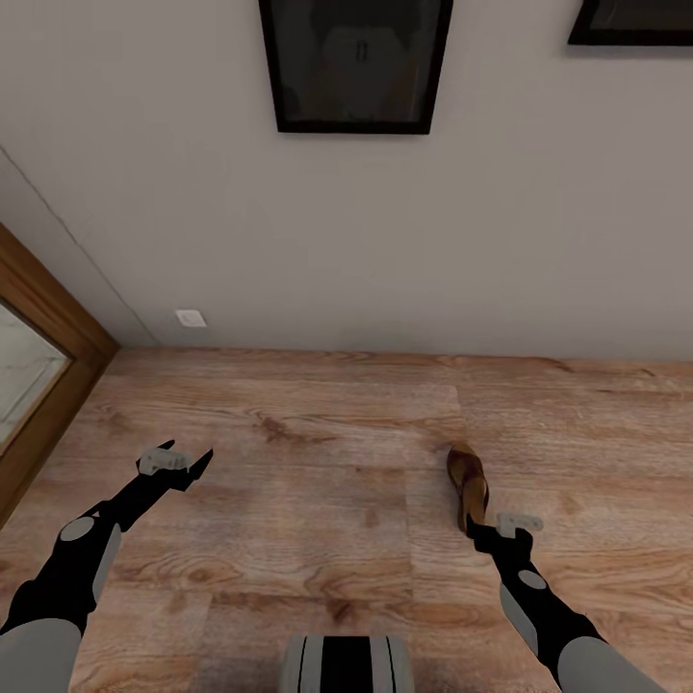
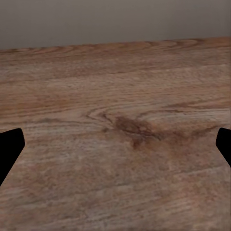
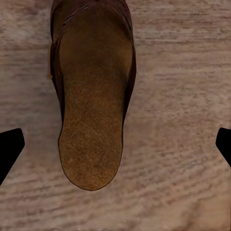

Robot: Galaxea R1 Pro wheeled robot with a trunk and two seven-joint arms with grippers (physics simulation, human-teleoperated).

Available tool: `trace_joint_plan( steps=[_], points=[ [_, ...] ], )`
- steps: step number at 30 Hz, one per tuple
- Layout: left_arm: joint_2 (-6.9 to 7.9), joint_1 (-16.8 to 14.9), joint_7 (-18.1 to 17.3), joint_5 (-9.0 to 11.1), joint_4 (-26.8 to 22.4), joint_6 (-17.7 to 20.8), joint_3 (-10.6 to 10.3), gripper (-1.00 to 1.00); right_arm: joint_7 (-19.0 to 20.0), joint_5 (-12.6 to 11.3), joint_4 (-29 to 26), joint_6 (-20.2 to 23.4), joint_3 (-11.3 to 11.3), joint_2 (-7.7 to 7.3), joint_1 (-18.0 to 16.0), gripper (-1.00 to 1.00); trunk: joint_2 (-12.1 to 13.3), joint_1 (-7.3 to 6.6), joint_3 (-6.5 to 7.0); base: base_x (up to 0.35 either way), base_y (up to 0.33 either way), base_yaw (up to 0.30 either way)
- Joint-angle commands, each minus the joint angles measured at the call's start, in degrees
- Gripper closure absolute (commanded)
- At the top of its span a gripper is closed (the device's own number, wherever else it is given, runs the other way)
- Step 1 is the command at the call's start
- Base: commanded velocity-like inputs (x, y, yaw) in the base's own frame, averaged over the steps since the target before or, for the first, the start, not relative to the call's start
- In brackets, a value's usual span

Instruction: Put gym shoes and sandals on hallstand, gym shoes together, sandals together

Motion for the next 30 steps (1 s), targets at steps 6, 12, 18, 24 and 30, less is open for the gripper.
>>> trace_joint_plan(
  steps=[6, 12, 18, 24, 30],
  points=[
    [0.07, -0.05, -0.23, -0.58, -0.01, -0.36, 0.24, -1.00, -0.10, -0.51, 0.05, -0.24, 0.23, -0.02, -0.03, -1.00, -0.10, 0.14, -1.83, 0.000, 0.000, 0.000],
    [0.11, -0.05, -0.23, -0.51, -0.05, -0.36, 0.28, -1.00, -0.10, -0.51, 0.13, -0.24, 0.25, -0.02, -0.03, -1.00, -0.18, 0.30, -3.67, 0.000, 0.000, 0.000],
    [0.20, -0.11, -0.15, -0.50, -0.17, -0.33, 0.30, -1.00, -0.10, -0.51, 0.01, -0.24, 0.26, -0.02, -0.03, -1.00, -0.18, 0.30, -4.06, 0.000, 0.000, 0.000],
    [0.06, -0.04, -0.18, -0.49, -0.10, -0.35, 0.31, -1.00, -0.10, -0.51, -0.01, -0.24, 0.29, -0.02, -0.03, -1.00, -0.18, 0.30, -4.18, 0.038, 0.000, 0.000],
    [-0.09, 0.11, -0.23, -0.43, -0.08, -0.59, 0.36, -1.00, -0.10, -0.51, -0.02, -0.24, 0.29, -0.02, -0.03, -1.00, -0.18, 0.30, -4.19, 0.021, 0.000, 0.000]
  ],
)
